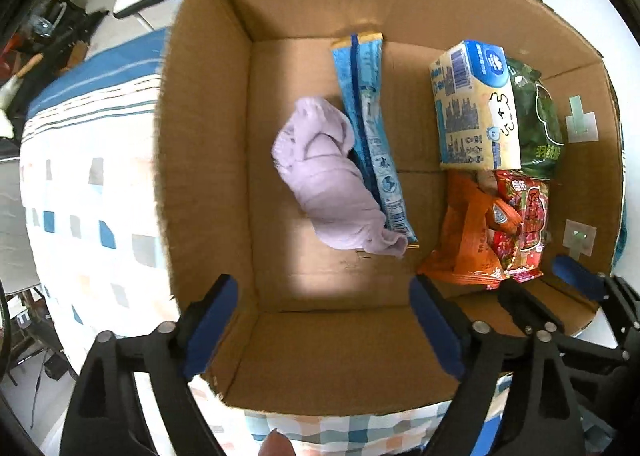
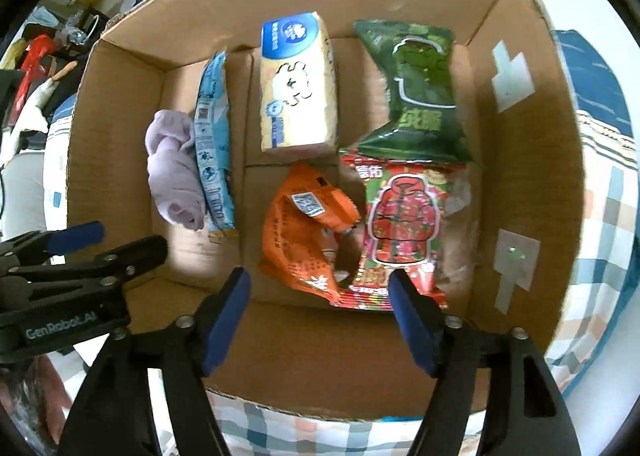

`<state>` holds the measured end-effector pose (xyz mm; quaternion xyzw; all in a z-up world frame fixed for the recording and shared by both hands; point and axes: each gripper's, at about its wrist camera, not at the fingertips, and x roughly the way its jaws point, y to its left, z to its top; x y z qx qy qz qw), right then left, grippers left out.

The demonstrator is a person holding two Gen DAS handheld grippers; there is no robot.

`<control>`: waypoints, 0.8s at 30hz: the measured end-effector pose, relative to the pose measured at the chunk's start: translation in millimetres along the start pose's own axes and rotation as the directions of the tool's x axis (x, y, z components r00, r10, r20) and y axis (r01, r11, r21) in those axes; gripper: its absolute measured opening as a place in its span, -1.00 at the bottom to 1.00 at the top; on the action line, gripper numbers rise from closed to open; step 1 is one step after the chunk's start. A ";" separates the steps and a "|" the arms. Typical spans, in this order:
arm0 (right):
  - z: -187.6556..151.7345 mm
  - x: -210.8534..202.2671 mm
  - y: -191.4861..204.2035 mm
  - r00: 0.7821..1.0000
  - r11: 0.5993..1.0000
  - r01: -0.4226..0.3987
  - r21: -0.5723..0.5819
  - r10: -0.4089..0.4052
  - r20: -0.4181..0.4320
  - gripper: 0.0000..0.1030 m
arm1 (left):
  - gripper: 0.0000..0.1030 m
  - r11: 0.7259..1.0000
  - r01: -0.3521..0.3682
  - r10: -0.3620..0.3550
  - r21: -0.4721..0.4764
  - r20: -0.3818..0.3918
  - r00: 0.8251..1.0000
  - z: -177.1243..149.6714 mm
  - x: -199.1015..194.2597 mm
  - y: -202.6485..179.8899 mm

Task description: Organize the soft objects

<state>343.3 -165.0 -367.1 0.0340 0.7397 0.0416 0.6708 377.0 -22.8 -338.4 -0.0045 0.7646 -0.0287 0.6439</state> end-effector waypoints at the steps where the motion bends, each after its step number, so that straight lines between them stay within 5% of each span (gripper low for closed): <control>1: -1.0 -1.7 -2.0 1.000 1.000 0.014 0.000 -0.014 0.008 0.64 | 0.83 1.000 -0.008 0.008 0.000 0.014 1.000 -2.3 -2.6 0.0; 6: -4.8 -14.3 -20.0 0.996 0.998 0.069 0.011 -0.070 0.054 1.00 | 0.97 1.000 -0.023 0.025 -0.017 0.097 0.995 -12.7 -19.3 8.3; 14: -16.9 -45.1 -16.5 0.988 0.995 0.093 0.025 -0.095 0.123 1.00 | 0.98 0.999 -0.027 0.031 -0.019 0.231 0.972 -32.4 -61.0 6.2; 24: -57.2 -121.2 -0.9 0.957 0.998 0.059 0.037 -0.067 0.283 1.00 | 0.98 0.999 -0.020 0.036 -0.041 0.431 0.902 -85.7 -138.8 2.1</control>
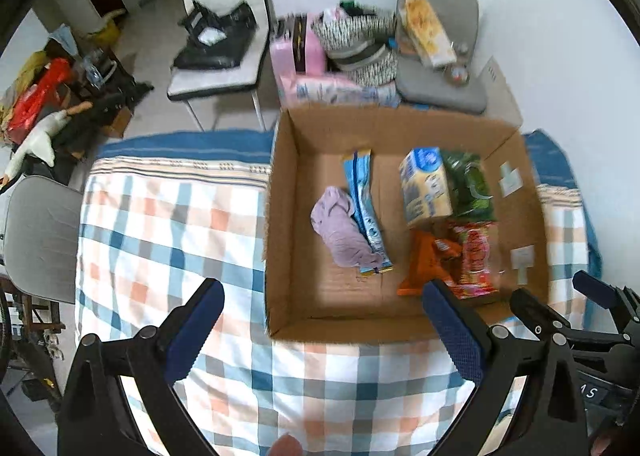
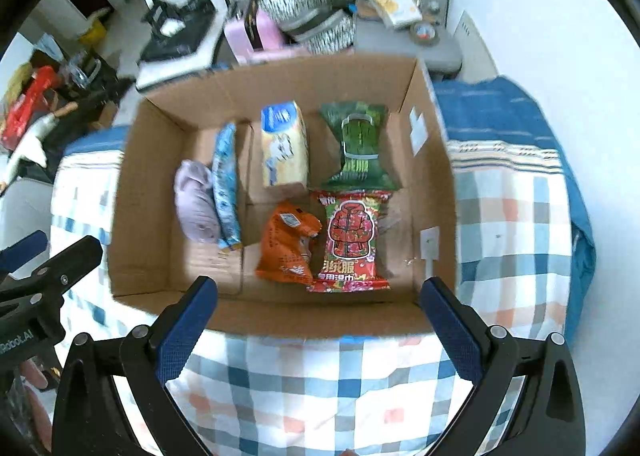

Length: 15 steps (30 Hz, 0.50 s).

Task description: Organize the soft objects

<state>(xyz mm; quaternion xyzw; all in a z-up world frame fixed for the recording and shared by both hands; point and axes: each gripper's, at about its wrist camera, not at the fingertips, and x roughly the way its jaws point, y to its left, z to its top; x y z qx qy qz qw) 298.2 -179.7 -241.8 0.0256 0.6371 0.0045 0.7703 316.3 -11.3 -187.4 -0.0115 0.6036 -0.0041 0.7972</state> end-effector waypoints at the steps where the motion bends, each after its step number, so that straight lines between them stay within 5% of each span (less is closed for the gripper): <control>1: -3.7 -11.7 0.1 1.000 1.000 -0.003 0.001 0.003 0.021 1.00 | 0.98 1.000 -0.001 0.002 -0.002 0.028 1.000 -4.2 -13.1 -0.4; 8: -49.1 -105.2 2.4 0.983 0.999 -0.034 -0.002 0.034 0.179 1.00 | 0.98 1.000 0.001 0.002 -0.014 0.186 0.983 -42.3 -103.8 1.0; 15: -96.3 -183.5 3.7 0.952 0.999 -0.032 -0.011 0.034 0.304 1.00 | 0.98 1.000 -0.005 0.010 -0.021 0.261 0.965 -77.8 -161.2 4.5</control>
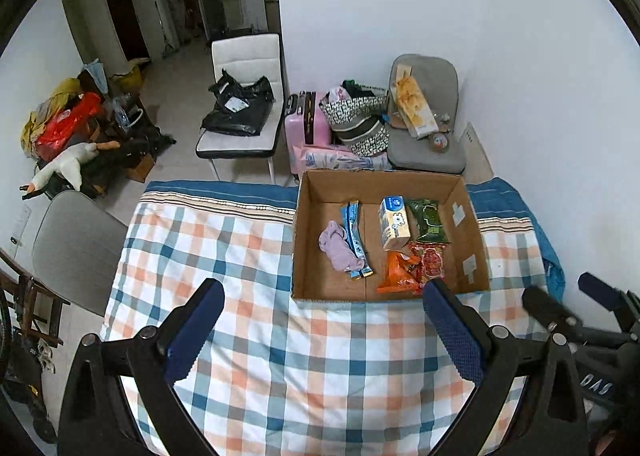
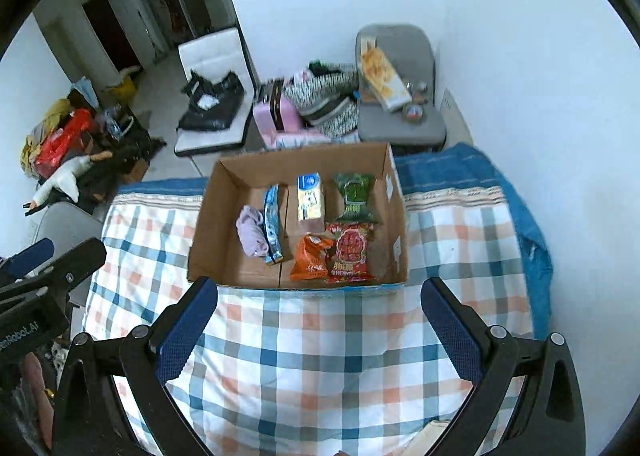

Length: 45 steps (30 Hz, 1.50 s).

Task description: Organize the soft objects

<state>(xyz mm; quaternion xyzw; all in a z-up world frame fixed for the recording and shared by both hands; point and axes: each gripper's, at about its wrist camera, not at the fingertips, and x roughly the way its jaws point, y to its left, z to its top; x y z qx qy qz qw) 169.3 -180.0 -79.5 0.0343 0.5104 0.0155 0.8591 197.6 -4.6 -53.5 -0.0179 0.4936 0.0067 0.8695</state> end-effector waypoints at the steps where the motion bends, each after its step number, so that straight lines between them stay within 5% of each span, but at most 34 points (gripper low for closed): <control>1: -1.9 -9.8 -0.5 1.000 1.000 -0.004 0.003 0.004 0.014 1.00 | 0.98 1.000 -0.002 0.002 0.002 0.009 1.000 -2.8 -7.4 0.1; 16: -17.9 -115.8 0.0 0.988 1.000 -0.014 -0.009 0.015 0.155 1.00 | 0.98 1.000 -0.012 0.014 -0.014 0.134 0.991 -20.0 -88.6 1.1; 45: -18.7 -150.3 -0.8 0.982 1.000 -0.014 -0.025 0.018 0.187 1.00 | 0.98 1.000 -0.024 0.024 -0.007 0.145 0.989 -26.6 -110.8 4.5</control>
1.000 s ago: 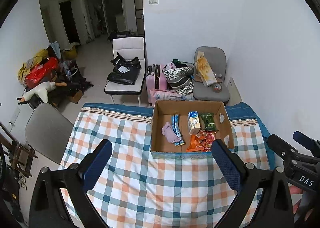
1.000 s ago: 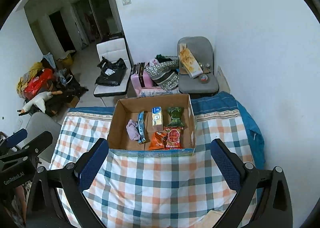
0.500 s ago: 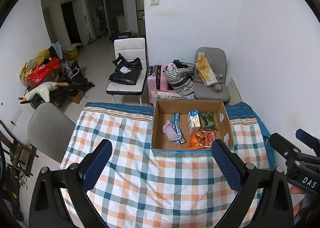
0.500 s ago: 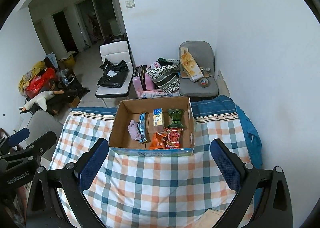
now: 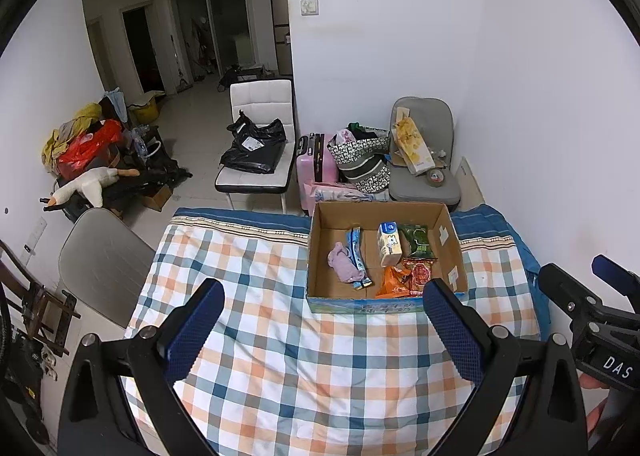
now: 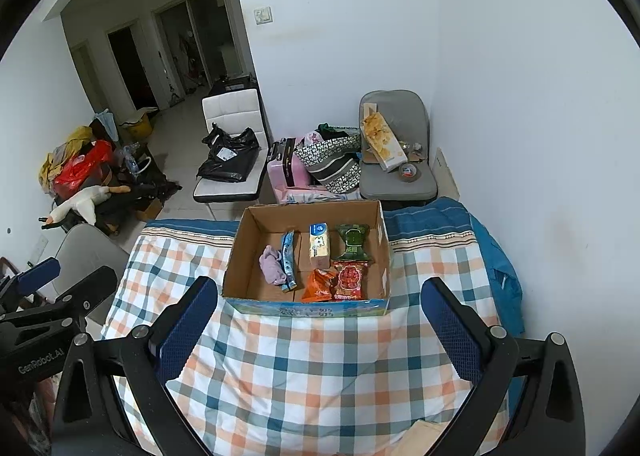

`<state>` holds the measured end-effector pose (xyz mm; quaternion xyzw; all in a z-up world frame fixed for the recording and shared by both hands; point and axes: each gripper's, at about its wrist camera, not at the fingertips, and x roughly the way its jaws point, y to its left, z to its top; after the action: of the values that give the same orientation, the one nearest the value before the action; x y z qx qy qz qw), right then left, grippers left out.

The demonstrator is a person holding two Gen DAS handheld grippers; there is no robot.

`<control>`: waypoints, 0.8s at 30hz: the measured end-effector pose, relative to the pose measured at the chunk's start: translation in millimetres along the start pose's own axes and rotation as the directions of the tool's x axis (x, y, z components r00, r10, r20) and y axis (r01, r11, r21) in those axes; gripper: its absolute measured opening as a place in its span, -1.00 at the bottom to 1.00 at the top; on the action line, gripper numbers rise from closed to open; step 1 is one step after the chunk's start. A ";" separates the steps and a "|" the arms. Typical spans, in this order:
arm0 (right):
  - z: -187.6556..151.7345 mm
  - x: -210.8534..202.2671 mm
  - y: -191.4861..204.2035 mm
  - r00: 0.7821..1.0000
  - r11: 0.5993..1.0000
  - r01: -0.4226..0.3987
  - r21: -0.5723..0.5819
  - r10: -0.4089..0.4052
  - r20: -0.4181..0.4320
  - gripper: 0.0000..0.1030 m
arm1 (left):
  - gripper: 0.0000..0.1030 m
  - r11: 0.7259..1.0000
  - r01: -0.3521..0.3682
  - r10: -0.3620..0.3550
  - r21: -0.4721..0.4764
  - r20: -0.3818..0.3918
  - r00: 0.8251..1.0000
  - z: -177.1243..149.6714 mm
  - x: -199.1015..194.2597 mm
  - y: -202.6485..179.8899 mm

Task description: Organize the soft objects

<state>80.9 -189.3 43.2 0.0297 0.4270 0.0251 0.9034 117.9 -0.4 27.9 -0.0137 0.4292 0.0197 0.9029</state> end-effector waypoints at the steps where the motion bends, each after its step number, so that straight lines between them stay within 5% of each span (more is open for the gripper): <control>1: 0.7 -1.3 -0.6 1.000 1.000 0.000 -0.001 0.000 0.000 1.00 | 0.98 1.000 0.002 -0.002 0.001 -0.002 1.000 -0.2 0.3 -0.2; 24: -3.2 -3.8 2.3 1.000 1.000 0.020 0.000 -0.020 0.008 1.00 | 0.98 1.000 0.022 -0.022 0.013 -0.033 0.999 1.7 -3.6 2.6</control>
<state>76.0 -187.1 44.3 0.0255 0.4236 0.0161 0.9053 116.8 2.2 31.7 -0.0125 0.4442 0.0065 0.8958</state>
